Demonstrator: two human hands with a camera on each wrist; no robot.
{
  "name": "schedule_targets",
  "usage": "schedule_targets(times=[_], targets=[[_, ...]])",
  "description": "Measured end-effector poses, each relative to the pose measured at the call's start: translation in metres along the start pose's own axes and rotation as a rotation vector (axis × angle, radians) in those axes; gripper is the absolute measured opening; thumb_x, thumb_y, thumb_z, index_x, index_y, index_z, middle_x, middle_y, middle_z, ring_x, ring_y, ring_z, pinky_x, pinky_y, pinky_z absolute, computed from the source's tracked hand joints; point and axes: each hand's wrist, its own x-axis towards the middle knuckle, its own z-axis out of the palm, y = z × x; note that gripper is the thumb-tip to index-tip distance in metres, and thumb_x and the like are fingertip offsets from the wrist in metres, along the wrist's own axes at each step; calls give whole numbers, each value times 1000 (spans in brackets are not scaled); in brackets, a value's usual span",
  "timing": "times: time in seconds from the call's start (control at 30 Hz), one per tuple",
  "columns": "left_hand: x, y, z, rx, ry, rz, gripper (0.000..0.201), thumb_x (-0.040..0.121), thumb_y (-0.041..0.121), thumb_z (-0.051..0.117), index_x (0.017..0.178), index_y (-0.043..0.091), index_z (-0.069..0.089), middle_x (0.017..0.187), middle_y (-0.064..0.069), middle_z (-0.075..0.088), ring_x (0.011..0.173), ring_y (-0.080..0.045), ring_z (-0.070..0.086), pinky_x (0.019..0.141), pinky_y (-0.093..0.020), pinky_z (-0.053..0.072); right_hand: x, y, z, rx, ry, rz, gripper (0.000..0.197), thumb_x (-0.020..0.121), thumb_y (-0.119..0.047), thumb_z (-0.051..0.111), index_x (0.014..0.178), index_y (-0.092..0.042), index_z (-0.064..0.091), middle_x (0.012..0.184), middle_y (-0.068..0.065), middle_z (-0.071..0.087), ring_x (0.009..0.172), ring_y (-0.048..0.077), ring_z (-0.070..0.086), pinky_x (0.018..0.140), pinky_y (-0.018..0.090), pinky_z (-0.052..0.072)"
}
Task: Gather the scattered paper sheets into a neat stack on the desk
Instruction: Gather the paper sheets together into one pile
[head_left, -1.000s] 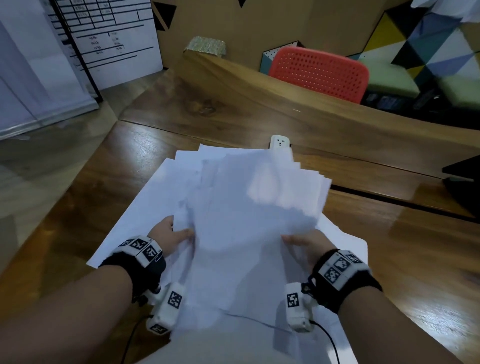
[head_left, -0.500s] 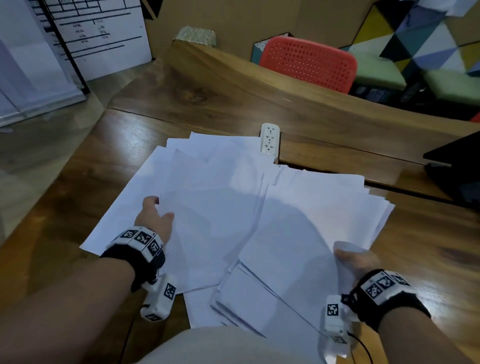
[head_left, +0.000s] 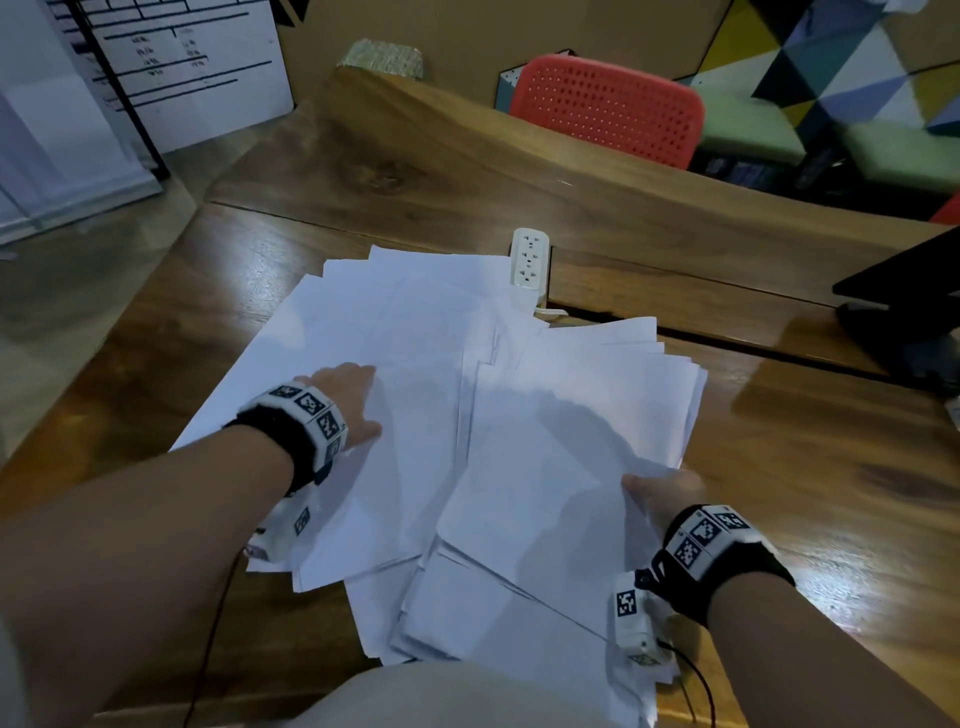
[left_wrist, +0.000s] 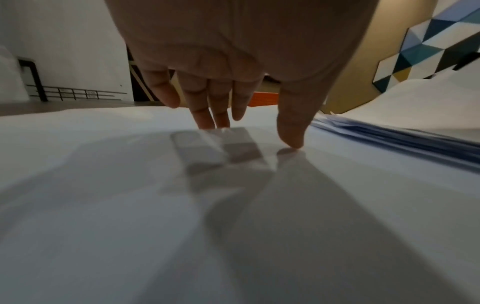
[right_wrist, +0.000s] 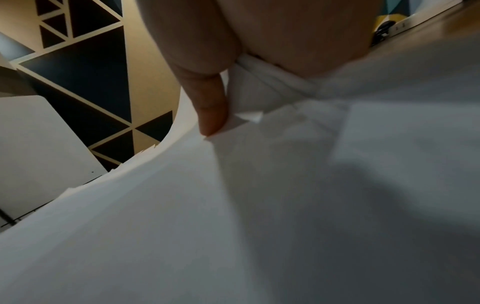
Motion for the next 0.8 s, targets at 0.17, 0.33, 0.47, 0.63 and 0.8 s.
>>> schedule_targets(times=[0.17,0.33,0.47,0.63,0.8], targets=[[6,1,-14,55,-50,-30,84,61,60,67,131,21,42,132,-5,45,122,-28,46,98,-43,43,5,5,-1,29,-9,-1,35,76,-14,74,105,3,61,97,15,65,88,33,63,80,38,51],[3,3,-18,-46,-79,18,26,80,36,60,91,13,55,98,-9,58,89,-26,54,77,-30,44,10,7,-2,31,-9,6,37,76,-16,74,103,4,60,95,15,62,87,32,59,81,37,49],[-2,-17,-16,-363,-26,-103,39,89,31,54,119,6,53,128,-18,54,117,-30,50,91,-32,38,12,9,-7,21,-31,44,51,78,-23,74,115,7,56,106,18,60,102,38,59,89,41,49],[-9,-34,-3,-559,1,-283,59,90,30,53,140,5,34,149,-15,35,135,-30,36,108,-35,30,19,11,-9,95,-87,114,49,64,-28,81,101,1,65,104,20,68,94,41,65,90,54,51],[-17,1,8,-761,-40,-133,54,89,22,57,137,7,39,143,-13,45,128,-27,46,102,-29,35,12,-6,5,99,-136,54,53,67,-28,81,104,6,65,108,18,67,101,38,63,93,49,50]])
